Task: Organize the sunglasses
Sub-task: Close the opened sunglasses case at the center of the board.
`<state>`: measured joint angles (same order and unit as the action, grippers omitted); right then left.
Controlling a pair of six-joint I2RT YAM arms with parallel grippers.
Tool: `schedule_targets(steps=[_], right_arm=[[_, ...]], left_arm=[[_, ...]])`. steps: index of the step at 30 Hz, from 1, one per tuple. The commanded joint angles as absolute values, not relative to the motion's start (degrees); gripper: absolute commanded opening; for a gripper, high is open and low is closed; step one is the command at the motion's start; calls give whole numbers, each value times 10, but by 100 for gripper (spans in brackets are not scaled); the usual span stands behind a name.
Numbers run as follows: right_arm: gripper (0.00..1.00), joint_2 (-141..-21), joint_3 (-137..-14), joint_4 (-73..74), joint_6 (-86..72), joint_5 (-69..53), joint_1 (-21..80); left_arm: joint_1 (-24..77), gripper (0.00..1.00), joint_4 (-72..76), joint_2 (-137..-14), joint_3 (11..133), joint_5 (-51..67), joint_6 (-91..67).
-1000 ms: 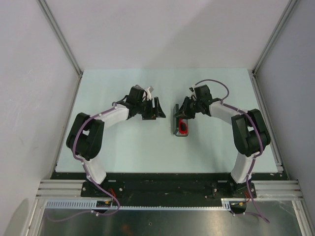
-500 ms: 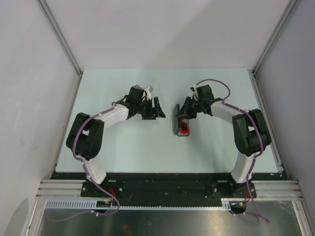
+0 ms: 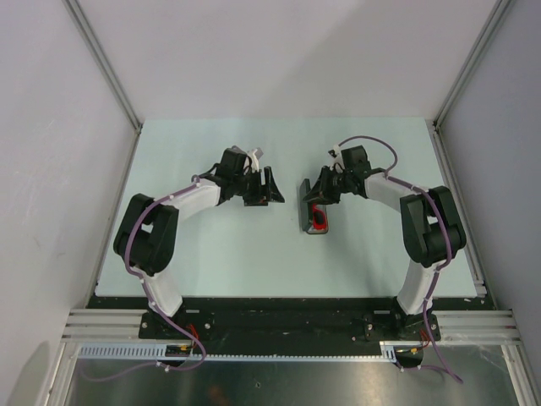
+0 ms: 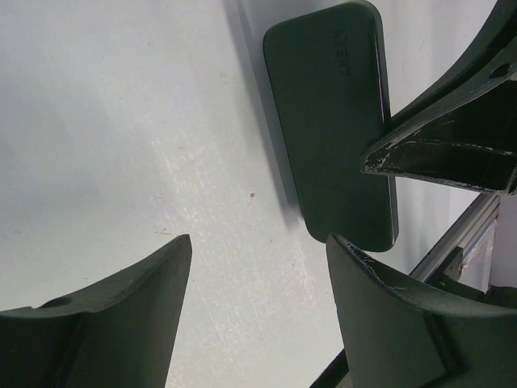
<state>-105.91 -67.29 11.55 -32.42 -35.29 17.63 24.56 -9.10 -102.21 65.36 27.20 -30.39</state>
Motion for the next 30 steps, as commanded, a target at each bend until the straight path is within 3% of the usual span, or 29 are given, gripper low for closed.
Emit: schedule_targets(steps=[1, 19, 30], right_arm=[[5, -1093, -655, 160, -288, -320, 161], [5, -1122, -654, 177, -250, -374, 130], [13, -1141, -654, 180, -233, -379, 116]], left_arm=[[241, 73, -78, -1017, 664, 282, -295], [241, 73, -78, -1025, 668, 287, -303], [241, 73, -79, -1032, 673, 288, -305]])
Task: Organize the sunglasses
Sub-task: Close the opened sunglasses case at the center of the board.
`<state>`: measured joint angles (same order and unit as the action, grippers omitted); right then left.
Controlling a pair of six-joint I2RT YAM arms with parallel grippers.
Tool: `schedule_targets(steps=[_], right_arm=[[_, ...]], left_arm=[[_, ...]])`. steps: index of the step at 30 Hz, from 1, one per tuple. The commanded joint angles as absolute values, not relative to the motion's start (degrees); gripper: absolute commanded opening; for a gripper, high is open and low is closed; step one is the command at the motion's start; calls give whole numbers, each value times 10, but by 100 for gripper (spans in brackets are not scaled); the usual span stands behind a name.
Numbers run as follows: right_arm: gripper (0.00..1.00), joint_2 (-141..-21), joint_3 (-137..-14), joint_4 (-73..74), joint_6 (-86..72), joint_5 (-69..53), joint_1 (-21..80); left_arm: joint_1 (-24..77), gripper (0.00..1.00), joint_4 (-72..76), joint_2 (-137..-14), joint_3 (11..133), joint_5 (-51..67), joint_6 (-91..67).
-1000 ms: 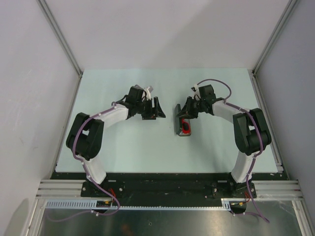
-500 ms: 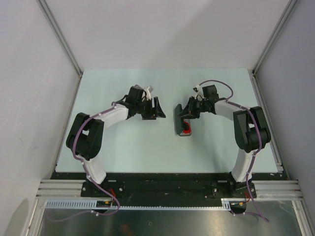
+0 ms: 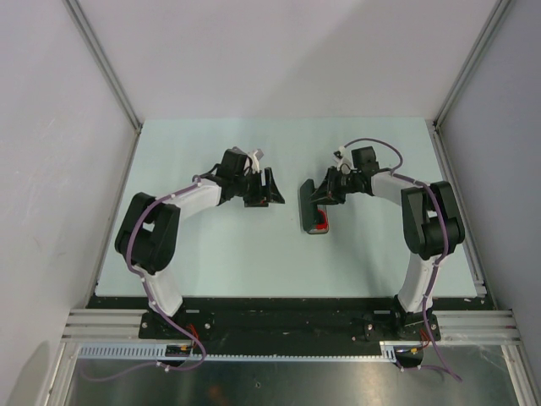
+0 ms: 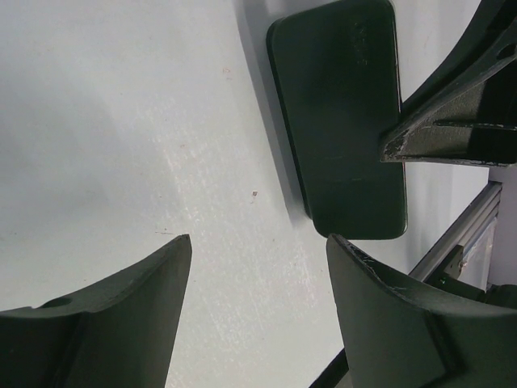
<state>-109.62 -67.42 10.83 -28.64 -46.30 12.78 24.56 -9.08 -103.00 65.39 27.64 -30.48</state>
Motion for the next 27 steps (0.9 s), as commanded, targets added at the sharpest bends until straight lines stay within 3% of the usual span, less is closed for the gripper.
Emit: schedule_targets(steps=[1, 19, 27], right_arm=[[13, -1141, -654, 181, -231, -378, 116], [24, -1136, -654, 203, -218, -357, 104], [35, -1106, -654, 221, -214, -325, 104]], left_arm=[[241, 73, -78, -1032, 673, 287, -304], [241, 73, -78, -1047, 688, 294, -307], [241, 73, -79, -1050, 689, 296, -306]])
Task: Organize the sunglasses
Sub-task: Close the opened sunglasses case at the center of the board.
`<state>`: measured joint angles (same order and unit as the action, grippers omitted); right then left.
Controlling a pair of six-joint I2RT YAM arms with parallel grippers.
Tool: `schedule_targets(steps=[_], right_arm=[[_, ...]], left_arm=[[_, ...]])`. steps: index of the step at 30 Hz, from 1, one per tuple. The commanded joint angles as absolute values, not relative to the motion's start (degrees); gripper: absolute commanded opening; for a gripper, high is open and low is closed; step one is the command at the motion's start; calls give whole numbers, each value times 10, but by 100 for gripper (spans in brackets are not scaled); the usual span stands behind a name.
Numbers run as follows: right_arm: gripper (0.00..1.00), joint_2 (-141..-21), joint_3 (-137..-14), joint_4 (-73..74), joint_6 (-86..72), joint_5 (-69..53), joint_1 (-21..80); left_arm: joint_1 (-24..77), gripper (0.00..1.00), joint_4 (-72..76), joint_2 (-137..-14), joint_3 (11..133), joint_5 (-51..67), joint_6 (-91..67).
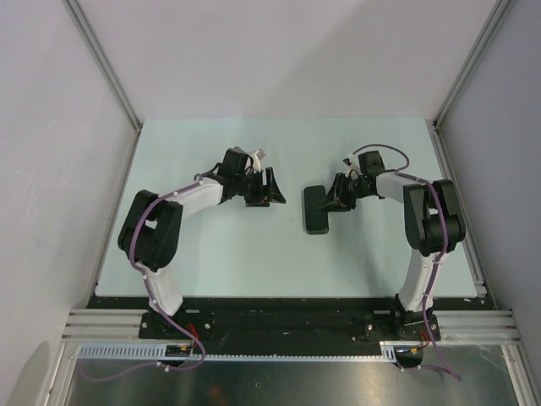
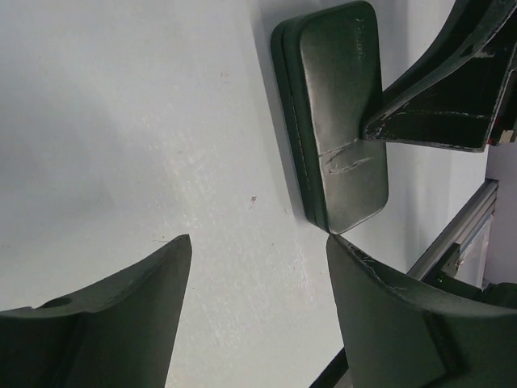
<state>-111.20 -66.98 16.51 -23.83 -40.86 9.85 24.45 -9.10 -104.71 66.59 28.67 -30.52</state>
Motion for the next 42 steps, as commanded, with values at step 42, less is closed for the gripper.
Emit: schedule_targets(steps=[42], right_arm=[[57, -1045, -614, 145, -551, -143, 279]], left_arm=[[434, 100, -83, -1033, 636, 2, -218]])
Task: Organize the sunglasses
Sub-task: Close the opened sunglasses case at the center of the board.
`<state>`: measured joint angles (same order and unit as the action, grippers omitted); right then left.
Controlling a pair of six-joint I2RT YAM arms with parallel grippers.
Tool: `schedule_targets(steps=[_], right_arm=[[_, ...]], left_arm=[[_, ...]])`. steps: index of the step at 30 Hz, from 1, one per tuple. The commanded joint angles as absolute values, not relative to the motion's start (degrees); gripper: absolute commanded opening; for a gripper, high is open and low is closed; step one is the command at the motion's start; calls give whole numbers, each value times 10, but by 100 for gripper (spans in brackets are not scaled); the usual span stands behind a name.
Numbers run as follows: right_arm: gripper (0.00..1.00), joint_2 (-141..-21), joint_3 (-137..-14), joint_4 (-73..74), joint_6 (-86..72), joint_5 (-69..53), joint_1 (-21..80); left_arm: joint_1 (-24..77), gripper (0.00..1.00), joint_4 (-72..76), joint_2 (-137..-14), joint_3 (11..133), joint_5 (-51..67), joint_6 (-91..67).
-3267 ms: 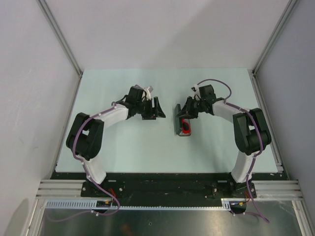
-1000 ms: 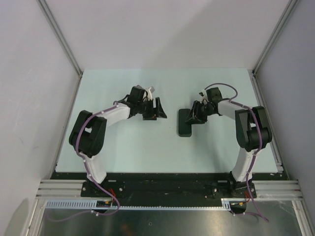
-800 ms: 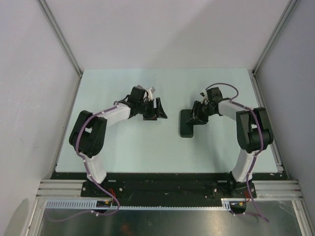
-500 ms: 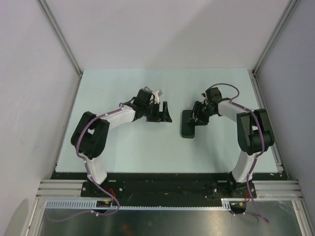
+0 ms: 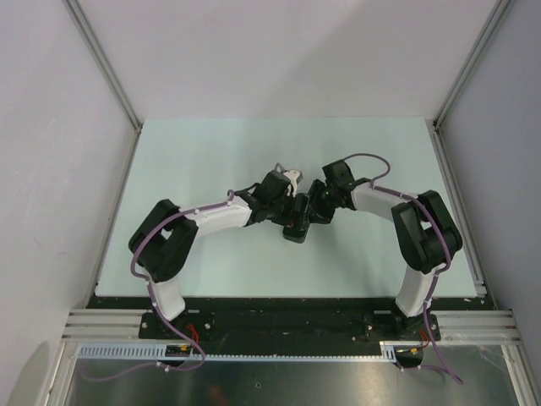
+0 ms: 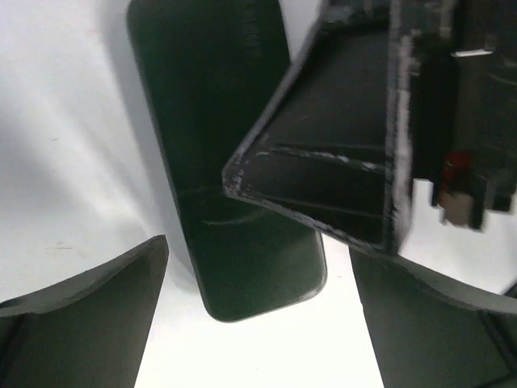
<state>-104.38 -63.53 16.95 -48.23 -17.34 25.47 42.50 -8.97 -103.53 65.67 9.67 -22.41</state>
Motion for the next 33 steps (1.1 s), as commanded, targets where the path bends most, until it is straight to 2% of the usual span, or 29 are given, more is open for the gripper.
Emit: schedule_targets(steps=[1, 10, 17, 20, 21, 22, 24, 29, 32, 33], right_arm=[[57, -1044, -607, 140, -557, -142, 282], [61, -1049, -605, 115, -586, -146, 298], [61, -1050, -604, 112, -590, -151, 296], [61, -1052, -604, 112, -590, -155, 294], [61, -1052, -605, 113, -591, -156, 295], [62, -1053, -604, 113, -590, -158, 295], [64, -1050, -605, 115, -589, -156, 295], [68, -1046, -604, 115, -594, -154, 296], [68, -1047, -605, 115, -597, -163, 294], [69, -1047, -604, 117, -595, -164, 294]], left_arm=[[438, 100, -84, -1031, 632, -23, -213], [475, 100, -88, -1036, 606, -96, -219], [483, 98, -83, -1032, 581, -92, -225], [484, 86, -78, -1041, 584, -80, -230], [485, 74, -78, -1048, 585, -82, -231], [485, 71, -78, -1050, 586, -88, -235], [486, 70, -78, -1049, 577, -111, -242], [503, 81, -78, -1039, 556, -137, -243], [505, 78, -79, -1049, 558, -147, -242], [505, 72, -80, -1051, 558, -149, -245]])
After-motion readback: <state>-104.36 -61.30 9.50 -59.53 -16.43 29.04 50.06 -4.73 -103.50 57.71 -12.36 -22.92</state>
